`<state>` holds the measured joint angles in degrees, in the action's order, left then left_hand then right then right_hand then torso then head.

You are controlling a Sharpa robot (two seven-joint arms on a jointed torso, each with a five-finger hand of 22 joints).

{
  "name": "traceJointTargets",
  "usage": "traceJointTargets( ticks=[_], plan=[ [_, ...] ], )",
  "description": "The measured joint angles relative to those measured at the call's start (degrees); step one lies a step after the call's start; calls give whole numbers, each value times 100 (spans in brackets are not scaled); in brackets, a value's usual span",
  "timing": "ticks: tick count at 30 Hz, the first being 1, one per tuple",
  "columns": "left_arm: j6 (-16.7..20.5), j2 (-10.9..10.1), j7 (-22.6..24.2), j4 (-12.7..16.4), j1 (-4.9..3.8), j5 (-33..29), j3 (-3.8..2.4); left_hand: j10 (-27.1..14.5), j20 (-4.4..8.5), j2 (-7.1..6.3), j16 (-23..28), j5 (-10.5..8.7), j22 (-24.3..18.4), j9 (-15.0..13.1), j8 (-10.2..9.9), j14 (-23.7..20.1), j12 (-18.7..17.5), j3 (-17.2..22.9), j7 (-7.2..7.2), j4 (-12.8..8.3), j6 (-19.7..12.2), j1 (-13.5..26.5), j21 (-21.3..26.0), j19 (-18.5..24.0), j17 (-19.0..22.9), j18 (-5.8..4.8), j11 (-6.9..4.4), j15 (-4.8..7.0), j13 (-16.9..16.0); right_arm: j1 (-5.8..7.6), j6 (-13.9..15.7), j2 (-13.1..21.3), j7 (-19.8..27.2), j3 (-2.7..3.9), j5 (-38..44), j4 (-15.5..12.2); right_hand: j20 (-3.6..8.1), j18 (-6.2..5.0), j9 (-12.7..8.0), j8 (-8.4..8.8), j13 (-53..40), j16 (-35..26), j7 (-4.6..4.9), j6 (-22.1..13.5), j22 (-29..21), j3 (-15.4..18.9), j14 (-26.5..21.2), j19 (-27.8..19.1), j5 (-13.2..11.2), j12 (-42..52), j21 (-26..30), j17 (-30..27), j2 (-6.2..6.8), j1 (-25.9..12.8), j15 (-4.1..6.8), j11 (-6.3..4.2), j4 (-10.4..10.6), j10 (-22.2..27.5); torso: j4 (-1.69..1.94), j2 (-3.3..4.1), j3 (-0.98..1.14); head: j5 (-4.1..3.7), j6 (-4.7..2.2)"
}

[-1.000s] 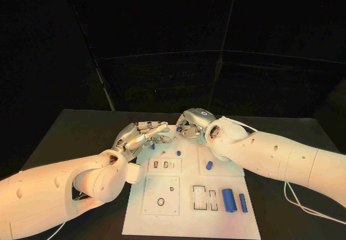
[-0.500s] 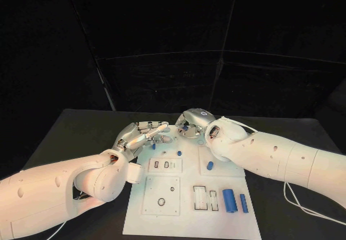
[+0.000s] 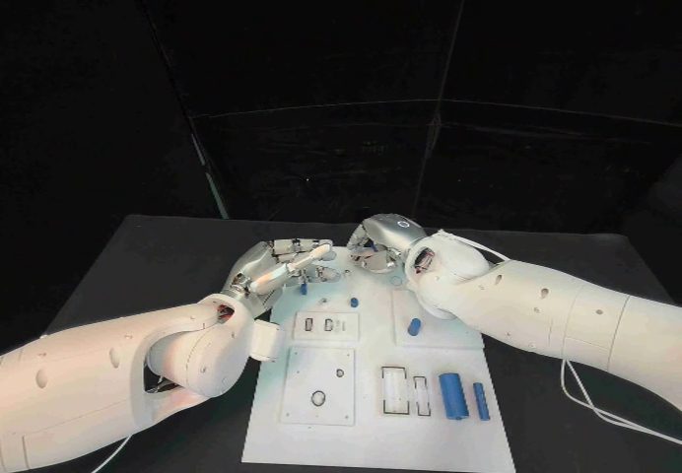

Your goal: Assemble the parts on the task board

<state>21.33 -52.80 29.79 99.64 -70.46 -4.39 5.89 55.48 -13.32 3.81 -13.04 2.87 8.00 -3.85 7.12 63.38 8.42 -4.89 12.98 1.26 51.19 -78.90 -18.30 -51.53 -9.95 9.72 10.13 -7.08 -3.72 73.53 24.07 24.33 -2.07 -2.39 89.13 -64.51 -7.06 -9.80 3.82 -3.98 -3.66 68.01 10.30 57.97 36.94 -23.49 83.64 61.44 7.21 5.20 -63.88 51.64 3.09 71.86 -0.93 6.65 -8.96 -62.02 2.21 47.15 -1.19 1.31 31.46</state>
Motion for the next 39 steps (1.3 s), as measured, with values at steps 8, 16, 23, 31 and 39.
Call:
traceJointTargets(
  ticks=[8, 16, 23, 31, 39],
  plan=[
    [0, 2, -1, -5, -1, 0, 0, 0, 0, 0, 0, 0, 0, 0, 0, 0, 0, 0, 0, 0, 0, 0, 0, 0, -5, -1, 0, 0, 0, 0, 29, 36, -6, 0, 0, -11, 0, 0, 0, 0, -4, 0, 0, 0, 0, 0, 0, 0, 30, 0, 0, 0, 17, 17, 0, 0, 0, 0, -3, 0, 1, -24, 4],
    [0, 2, -3, -10, -2, 0, 0, 0, 0, 24, 0, 0, 1, 0, 0, 0, 0, 0, 0, 0, 0, 24, 0, 0, -4, 0, 0, 0, 0, 0, 223, 105, 61, -1, -7, -87, 0, 0, 0, 0, -7, 0, 0, 0, 1, -15, 0, 0, 82, 0, 0, -22, 44, 45, 0, 0, 15, 0, -2, 1, 3, -33, -7],
    [0, 0, -4, -18, -2, 0, 1, 0, 0, 24, 0, 0, 1, 0, 0, 0, 0, 0, 0, 0, 0, 24, 0, 0, -4, 0, 0, 0, 0, -15, 392, 217, 131, 139, -31, -199, 0, 0, 1, 0, -7, 0, 0, 0, 1, -15, 0, 0, 112, 0, 0, -31, 44, 45, 1, 0, 15, -1, -3, -1, 4, -45, -31],
    [0, -16, -5, -24, -3, 0, 1, 0, 0, 24, 0, 0, -5, 0, 0, 0, 0, 16, 0, -16, 0, 24, 0, 0, -3, 0, 0, 0, 0, 29, 453, 500, 130, 383, -44, -358, -21, 0, 1, 0, -6, -29, 0, 0, -4, -15, 0, -20, 112, 1, 0, -42, 75, 75, 1, -21, 15, 20, -13, -7, 4, -75, -60],
    [0, -28, -6, -30, -3, 1, 1, 0, 0, 24, 0, 0, -5, 0, 0, 0, 0, 16, 0, -16, 0, 24, 0, 0, -3, 0, 0, 0, 0, 99, 333, 757, 19, 432, -20, -402, -21, 0, 1, 0, -6, -32, 0, 0, -23, -15, -21, -20, 112, 1, 0, -89, 98, 98, -21, -17, 15, 24, -23, -9, 1, -91, -87]
  ],
)
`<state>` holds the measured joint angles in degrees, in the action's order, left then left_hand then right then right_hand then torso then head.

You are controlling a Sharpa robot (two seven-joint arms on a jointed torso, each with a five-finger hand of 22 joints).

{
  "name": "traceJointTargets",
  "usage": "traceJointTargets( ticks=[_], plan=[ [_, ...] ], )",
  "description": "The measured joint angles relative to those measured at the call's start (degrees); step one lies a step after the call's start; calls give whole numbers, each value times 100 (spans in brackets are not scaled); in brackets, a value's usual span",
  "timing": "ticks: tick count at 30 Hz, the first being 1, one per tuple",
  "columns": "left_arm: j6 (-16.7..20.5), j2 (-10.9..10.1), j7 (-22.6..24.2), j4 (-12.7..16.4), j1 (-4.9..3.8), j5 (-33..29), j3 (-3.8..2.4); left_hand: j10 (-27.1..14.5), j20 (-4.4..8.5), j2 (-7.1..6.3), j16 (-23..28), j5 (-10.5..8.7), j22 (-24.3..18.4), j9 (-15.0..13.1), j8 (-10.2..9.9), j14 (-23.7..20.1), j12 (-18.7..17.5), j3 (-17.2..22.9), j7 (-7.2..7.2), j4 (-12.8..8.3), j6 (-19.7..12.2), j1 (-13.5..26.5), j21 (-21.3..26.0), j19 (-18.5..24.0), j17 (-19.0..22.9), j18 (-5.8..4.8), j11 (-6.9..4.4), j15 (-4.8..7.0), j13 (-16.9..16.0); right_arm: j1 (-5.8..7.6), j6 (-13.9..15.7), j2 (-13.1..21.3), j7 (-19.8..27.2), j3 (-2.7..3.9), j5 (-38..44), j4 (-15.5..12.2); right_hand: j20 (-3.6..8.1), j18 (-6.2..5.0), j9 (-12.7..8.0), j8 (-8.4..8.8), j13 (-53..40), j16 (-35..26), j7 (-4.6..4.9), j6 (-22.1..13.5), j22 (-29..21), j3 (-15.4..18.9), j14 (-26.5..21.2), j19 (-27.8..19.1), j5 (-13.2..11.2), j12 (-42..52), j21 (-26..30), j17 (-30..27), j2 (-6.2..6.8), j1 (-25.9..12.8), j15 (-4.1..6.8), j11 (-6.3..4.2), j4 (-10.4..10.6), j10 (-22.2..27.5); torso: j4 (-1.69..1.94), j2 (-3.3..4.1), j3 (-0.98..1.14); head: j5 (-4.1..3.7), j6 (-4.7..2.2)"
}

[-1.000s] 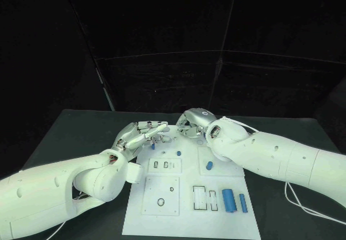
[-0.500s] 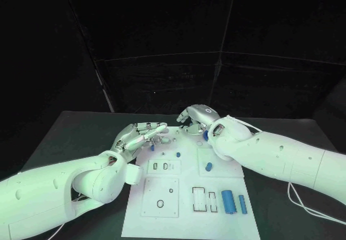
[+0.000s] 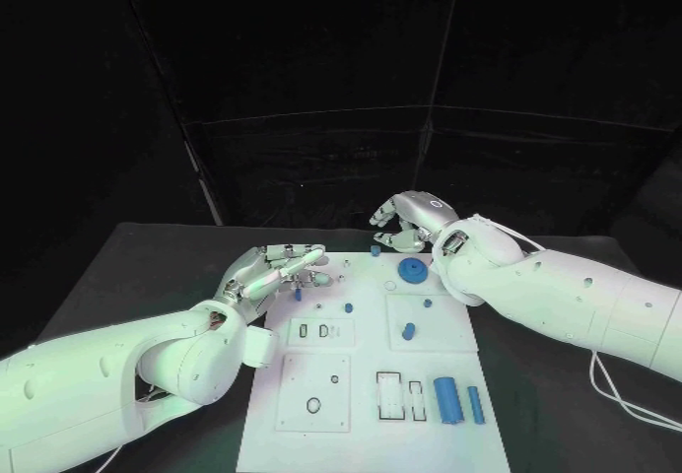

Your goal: Assemble the parts on the task board

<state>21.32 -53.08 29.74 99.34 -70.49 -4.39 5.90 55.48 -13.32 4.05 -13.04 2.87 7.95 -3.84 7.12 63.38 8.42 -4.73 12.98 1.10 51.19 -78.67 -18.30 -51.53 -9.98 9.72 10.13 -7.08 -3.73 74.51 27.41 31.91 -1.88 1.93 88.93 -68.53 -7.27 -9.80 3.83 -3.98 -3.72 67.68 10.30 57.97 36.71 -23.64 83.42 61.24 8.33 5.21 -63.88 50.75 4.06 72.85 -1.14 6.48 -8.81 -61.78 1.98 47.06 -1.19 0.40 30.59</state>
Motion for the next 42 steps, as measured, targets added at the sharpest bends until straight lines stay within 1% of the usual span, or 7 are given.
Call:
traceJointTargets(
  ticks=[6, 11, 16, 18, 19, 23, 42],
  plan=[
    [0, 0, 0, -8, 0, 0, 0, 0, 0, 0, 0, 0, 0, 0, 0, 0, 0, 0, 0, 0, 0, 0, 0, 0, 0, 0, 0, 0, 0, 19, -242, 6, -137, 3, 90, 52, 1, 0, 6, 0, 0, -32, 0, 0, -47, 12, 0, -43, 0, 0, 22, -38, 62, 15, 0, 17, 12, 60, 14, 5, -3, -20, -5],
    [0, 0, 0, -14, 0, 0, 0, 0, 0, 0, 0, 0, 0, 0, 0, 0, 0, 0, 0, 0, 0, 0, 0, 0, 1, -1, 0, 0, 0, 26, -504, -28, -251, 5, 182, 112, 8, 0, 5, 0, 0, -32, -6, -6, -66, 52, 0, -61, 0, 0, 22, -54, 84, -8, 0, -15, 18, 92, 17, 9, -7, -23, -1],
    [0, 2, 0, -20, 0, 0, 0, 0, 0, 0, 0, 0, 1, 0, 0, 0, 0, 0, 0, 0, 0, 0, 0, 0, 1, 0, 0, 0, 0, 30, -737, -93, -335, 5, 267, 180, 18, -1, 5, 0, -4, -63, -47, -47, -119, 150, 0, -108, -73, 37, 71, -93, 166, 31, 0, -23, 18, 166, 17, 10, -10, -33, 5],
    [0, 4, 0, -21, 0, 0, 0, 0, 0, 0, 0, 0, 1, 0, 0, 0, 0, 0, 0, 0, 0, 0, 0, 0, 1, 0, 0, 0, 0, 30, -802, -117, -352, 5, 291, 200, 1, 0, 5, 0, -9, -63, -47, -47, -128, 158, 0, -124, -136, 60, 71, -98, 166, 30, 0, -13, 10, 172, 18, 10, -10, -37, 9],
    [0, 5, 0, -21, 0, 0, 0, 0, 0, 0, 0, 0, 1, 0, 0, 0, 0, 0, 0, 0, 0, 0, 0, 0, 0, 0, 0, 0, 0, 30, -837, -132, -363, 5, 308, 212, 1, 0, 5, 0, -11, -63, -66, -66, -133, 175, 0, -124, -192, 94, 71, -100, 205, 69, 0, -13, -7, 172, 21, 10, -10, -40, 12],
    [-1, 7, 0, -25, -1, 0, 0, 0, 0, 0, 0, 0, 1, 0, 0, 0, 0, 0, 0, 0, 0, 0, 0, 0, -7, -1, 0, 0, 0, 31, -968, -198, -390, 5, 369, 266, 1, 0, 5, 0, -17, -63, -66, -66, -136, 180, 0, -124, -281, 139, 71, -105, 183, 133, 0, -13, -12, 172, 27, 12, -10, -47, 11],
    [-1, 24, -3, -38, -3, 0, 0, 0, 0, 0, 0, 0, 1, 0, 0, 0, 0, 0, 0, 0, 0, 0, 0, 0, -6, -1, 0, 0, 0, 31, -1208, -458, -420, 5, 544, 505, 1, 0, 5, 0, -16, -63, -66, -66, -141, 194, 0, -124, -312, 168, 71, -124, 179, 136, 0, -13, 2, 171, 24, 11, -7, -40, 3]
  ],
)
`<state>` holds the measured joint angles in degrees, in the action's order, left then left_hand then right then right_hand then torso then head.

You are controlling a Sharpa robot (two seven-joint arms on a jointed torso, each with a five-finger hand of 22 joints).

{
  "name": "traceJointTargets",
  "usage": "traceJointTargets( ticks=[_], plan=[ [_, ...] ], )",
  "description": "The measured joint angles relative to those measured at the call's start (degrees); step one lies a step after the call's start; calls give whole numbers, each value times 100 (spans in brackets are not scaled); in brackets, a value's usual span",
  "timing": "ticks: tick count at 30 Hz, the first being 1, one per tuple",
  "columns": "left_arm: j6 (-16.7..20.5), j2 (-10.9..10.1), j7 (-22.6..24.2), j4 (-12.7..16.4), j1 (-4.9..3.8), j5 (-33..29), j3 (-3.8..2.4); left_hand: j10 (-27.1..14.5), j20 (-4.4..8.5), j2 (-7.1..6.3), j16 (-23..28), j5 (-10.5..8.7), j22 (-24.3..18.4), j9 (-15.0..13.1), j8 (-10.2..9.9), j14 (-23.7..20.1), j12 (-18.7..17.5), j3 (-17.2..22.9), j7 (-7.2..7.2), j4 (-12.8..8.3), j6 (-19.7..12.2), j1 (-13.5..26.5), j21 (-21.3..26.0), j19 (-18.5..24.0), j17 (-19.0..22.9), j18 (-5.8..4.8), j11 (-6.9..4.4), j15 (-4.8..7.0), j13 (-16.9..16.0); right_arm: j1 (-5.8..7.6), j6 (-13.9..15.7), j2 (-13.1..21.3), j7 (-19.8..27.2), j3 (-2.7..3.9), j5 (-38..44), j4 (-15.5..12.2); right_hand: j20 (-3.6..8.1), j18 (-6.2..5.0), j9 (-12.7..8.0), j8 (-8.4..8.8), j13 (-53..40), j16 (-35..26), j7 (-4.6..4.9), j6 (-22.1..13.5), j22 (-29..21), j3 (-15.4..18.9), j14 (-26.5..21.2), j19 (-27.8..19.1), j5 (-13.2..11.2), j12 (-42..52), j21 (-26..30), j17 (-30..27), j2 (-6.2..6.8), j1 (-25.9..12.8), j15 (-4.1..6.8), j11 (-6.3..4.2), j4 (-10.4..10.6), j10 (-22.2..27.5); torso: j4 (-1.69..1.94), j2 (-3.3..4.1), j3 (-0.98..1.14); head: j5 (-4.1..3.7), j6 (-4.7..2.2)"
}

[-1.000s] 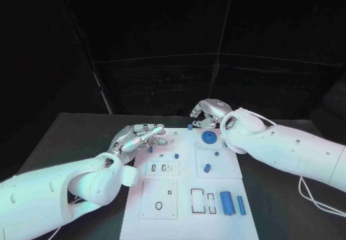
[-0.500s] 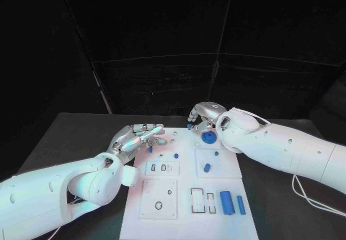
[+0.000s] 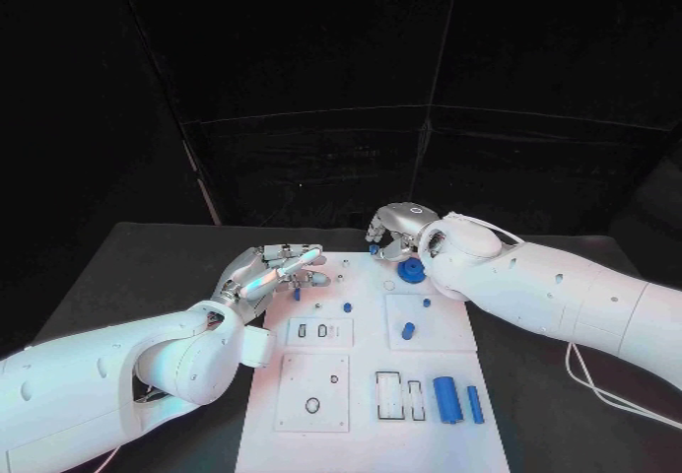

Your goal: Assemble the parts on the task board

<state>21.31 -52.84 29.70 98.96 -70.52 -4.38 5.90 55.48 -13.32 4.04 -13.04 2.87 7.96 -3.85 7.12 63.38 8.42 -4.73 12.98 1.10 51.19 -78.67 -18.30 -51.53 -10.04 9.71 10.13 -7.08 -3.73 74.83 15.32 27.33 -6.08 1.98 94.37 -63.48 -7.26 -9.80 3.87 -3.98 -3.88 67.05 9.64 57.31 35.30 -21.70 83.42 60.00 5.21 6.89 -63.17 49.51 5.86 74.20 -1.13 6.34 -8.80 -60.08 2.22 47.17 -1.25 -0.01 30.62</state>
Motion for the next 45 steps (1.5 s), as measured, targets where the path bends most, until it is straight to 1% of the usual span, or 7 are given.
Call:
traceJointTargets(
  ticks=[20, 22, 27, 33, 36, 40, 45],
  plan=[
    [0, 15, -15, -10, -13, 0, 0, 0, -20, 0, 23, 0, -11, 0, -23, 0, -22, 0, 0, -33, 0, 0, 21, -20, -5, 0, 0, 0, 0, 0, -69, -188, -106, -1, 275, 217, 20, -1, 0, 0, 1, -22, 0, 0, -52, 16, 0, -19, 0, 21, 22, -61, -29, 76, 0, -24, -16, 27, 0, -1, -1, 23, 25],
    [0, 15, -18, -11, -14, 0, 0, 0, -20, 0, 22, 0, -11, 0, -23, 0, -22, 0, 0, -33, 0, 0, 21, -20, -5, -1, 0, 0, 0, 0, -69, -188, -138, -1, 311, 218, 22, 0, 0, 0, 1, -74, 0, 0, -112, 25, -21, -88, -34, 21, 74, -110, -30, 76, 21, -8, -25, 107, -3, -2, -1, 24, 28],
    [0, 15, -24, -12, -17, 0, 0, 0, -20, 0, 23, 0, -11, 0, -23, 0, -22, 0, 0, -33, 0, 0, 21, -20, -4, 0, 0, 0, 0, 0, -65, -188, -212, -1, 388, 216, 9, 0, 0, 0, 1, -237, -14, -55, -324, 120, -125, -215, -34, 52, 195, -344, -12, 93, -20, 1, 7, 311, -7, -3, -1, 16, 32],
    [0, 15, -32, -12, -18, 0, 0, 0, -20, 0, 22, 0, -16, 0, -45, 21, -22, 16, 0, -48, 0, 0, 21, -20, -10, 0, 0, -21, 0, 0, -90, -205, -318, -2, 470, 212, -11, 0, -9, 21, -3, -304, -111, -301, -370, 317, -185, -235, -70, 175, 245, -497, -7, 97, -39, 18, 70, 515, -7, -3, -1, 0, 38],
    [-1, 13, -35, -10, -20, 0, 0, 0, -20, 0, 23, 0, -16, 0, -45, 21, -22, 16, 0, -48, 0, 0, 21, -20, -10, 0, 0, -21, 0, 0, -122, -211, -366, -2, 498, 212, -11, 0, -17, 21, -20, -304, -269, -666, -402, 512, -185, -235, -70, 314, 262, -543, -7, 97, -39, 16, 144, 634, -7, -3, 0, 5, 43],
    [-1, 10, -38, -9, -22, 0, 0, 0, -20, 0, 23, 0, -16, 0, -45, 21, -22, 16, 0, -48, 0, 0, 21, -20, -10, 0, 0, -21, 0, -1, -172, -211, -419, -3, 527, 212, -11, 0, -17, 21, -25, -304, -403, -897, -427, 674, -185, -235, -70, 467, 262, -559, -7, 97, -39, 29, 231, 688, -7, -3, 0, 19, 45],
    [-2, 9, -42, -9, -26, 0, 0, 0, -20, 0, 22, 0, -15, 0, -45, 21, -21, 16, 0, -48, 0, 0, 21, -20, -10, 0, 0, -21, 0, -1, -247, -212, -479, -3, 543, 212, -11, 0, -12, 21, -36, -304, -400, -933, -434, 737, -185, -235, -70, 547, 262, -567, -30, 121, -39, 10, 262, 707, -7, -3, 0, 22, 51]
  ],
)
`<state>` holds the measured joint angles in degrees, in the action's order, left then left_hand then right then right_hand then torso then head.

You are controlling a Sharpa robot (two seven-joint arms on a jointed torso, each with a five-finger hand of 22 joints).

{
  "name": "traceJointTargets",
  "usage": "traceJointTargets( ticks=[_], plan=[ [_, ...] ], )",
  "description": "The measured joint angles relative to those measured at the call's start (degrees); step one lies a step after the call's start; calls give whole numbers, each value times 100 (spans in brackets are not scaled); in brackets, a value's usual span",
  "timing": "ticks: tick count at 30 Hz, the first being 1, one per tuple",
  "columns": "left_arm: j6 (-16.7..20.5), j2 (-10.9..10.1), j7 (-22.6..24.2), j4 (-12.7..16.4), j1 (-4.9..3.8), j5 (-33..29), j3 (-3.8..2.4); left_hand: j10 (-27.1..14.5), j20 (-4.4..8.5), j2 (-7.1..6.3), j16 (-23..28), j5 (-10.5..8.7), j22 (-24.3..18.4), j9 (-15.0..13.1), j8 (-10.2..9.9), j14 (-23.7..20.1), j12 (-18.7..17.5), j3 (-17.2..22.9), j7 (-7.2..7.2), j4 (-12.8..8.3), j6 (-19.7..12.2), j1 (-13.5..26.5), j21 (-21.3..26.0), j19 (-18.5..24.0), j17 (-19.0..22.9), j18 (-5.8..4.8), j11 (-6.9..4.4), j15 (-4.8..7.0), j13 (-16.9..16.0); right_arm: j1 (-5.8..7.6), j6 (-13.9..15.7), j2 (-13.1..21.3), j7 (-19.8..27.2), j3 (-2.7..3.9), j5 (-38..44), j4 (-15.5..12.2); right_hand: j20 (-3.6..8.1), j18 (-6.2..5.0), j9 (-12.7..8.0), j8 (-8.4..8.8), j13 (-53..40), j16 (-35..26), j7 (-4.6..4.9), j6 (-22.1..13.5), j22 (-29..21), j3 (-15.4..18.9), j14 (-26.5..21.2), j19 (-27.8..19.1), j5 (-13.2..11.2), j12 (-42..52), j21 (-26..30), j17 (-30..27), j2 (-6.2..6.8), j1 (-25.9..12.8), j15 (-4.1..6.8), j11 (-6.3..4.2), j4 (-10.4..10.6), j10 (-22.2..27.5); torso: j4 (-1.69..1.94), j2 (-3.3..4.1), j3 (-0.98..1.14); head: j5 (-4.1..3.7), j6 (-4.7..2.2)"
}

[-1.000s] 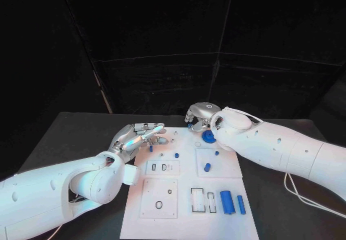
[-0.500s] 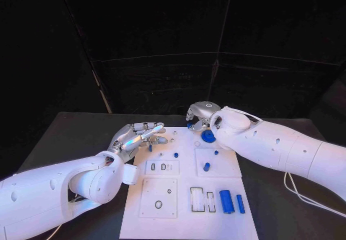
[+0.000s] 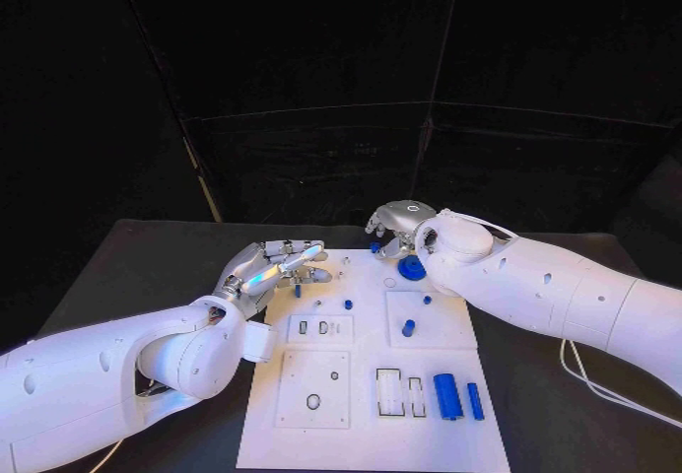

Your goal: Assemble the parts on the task board

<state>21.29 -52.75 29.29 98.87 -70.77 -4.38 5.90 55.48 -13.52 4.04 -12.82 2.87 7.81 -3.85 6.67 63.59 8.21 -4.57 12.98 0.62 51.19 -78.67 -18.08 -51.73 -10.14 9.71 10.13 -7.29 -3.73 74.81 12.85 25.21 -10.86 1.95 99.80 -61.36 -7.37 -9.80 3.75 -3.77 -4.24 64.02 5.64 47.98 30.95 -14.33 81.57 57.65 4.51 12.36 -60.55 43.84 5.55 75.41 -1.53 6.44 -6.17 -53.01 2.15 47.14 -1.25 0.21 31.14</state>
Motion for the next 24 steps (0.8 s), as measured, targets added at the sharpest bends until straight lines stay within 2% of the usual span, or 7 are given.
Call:
traceJointTargets(
  ticks=[4, 6, 8, 15, 22, 24],
  plan=[
    [-2, 0, -2, 0, -2, 0, 0, 0, 0, 0, 0, 0, 0, 0, 0, 0, 0, 0, 0, 0, 0, 0, 0, 0, 0, 0, 0, 0, 0, 0, -65, -10, -38, 0, 10, 0, 0, 0, 16, 0, -13, 0, 0, 0, -9, 38, 3, 0, 0, 101, 0, 22, -26, 26, 3, 0, 38, 0, -2, 0, 1, 0, 4],
    [-2, 0, -3, -1, -3, 0, 0, 0, 0, 0, 0, 0, 0, 0, 0, 0, 0, 0, 0, 0, 0, 0, 0, 0, 0, 0, 0, 0, 0, 0, -93, -18, -57, 0, 13, 1, 27, 0, 27, -20, -28, 22, 0, 0, -16, 79, 46, 27, 0, 186, 0, 67, -53, 53, 45, -34, 61, -34, -2, 0, 2, 0, 9],
    [-3, 0, -4, -2, -3, 0, 0, 0, 0, 0, 0, 0, 0, 0, 0, 0, 0, 0, 0, 0, 0, 0, 0, 0, 0, 0, 0, 0, 0, -1, -111, -26, -67, -1, 16, 3, 52, 0, 42, -67, -42, 56, 33, 78, 19, 103, 64, 100, 1, 283, 0, 121, -90, 90, 64, -80, 71, -88, -2, 0, 2, -2, 10],
    [-5, 3, -9, -5, -4, 0, 0, 0, 0, 21, 0, 0, 1, 0, 0, 0, 0, 0, 0, 0, 0, -21, 0, 0, 1, -1, 0, 0, 0, -1, -133, -38, -102, -1, 24, 26, 83, 0, 69, -190, -64, 150, 144, 312, 217, 104, 125, 247, 10, 466, -113, 251, -193, 112, 124, -133, 125, -300, -5, 0, 3, -2, 15],
    [-5, 7, -14, -9, -5, 0, 0, 0, 0, 21, 4, 0, 0, 0, 0, 0, -1, 0, 0, 0, 0, -21, 0, 0, 1, 0, 0, 0, 0, -1, -122, -68, -107, -1, 24, 65, 133, 0, 79, -272, -63, 220, 236, 504, 336, 49, 145, 340, 70, 551, -199, 354, -234, 82, 145, -163, 180, -412, -5, 1, 3, -10, 17],
    [-6, 9, -16, -12, -5, 0, 0, 0, 0, 21, 22, 0, -7, 0, 0, 0, -22, 10, 0, -10, 0, -21, 0, 0, -5, 0, 0, 0, 0, -1, -115, -77, -106, -1, 22, 73, 133, 0, 79, -271, -63, 220, 236, 505, 342, 49, 166, 340, 70, 551, -200, 366, -234, 82, 166, -184, 180, -432, -5, 1, 3, -10, 20]
  ],
)
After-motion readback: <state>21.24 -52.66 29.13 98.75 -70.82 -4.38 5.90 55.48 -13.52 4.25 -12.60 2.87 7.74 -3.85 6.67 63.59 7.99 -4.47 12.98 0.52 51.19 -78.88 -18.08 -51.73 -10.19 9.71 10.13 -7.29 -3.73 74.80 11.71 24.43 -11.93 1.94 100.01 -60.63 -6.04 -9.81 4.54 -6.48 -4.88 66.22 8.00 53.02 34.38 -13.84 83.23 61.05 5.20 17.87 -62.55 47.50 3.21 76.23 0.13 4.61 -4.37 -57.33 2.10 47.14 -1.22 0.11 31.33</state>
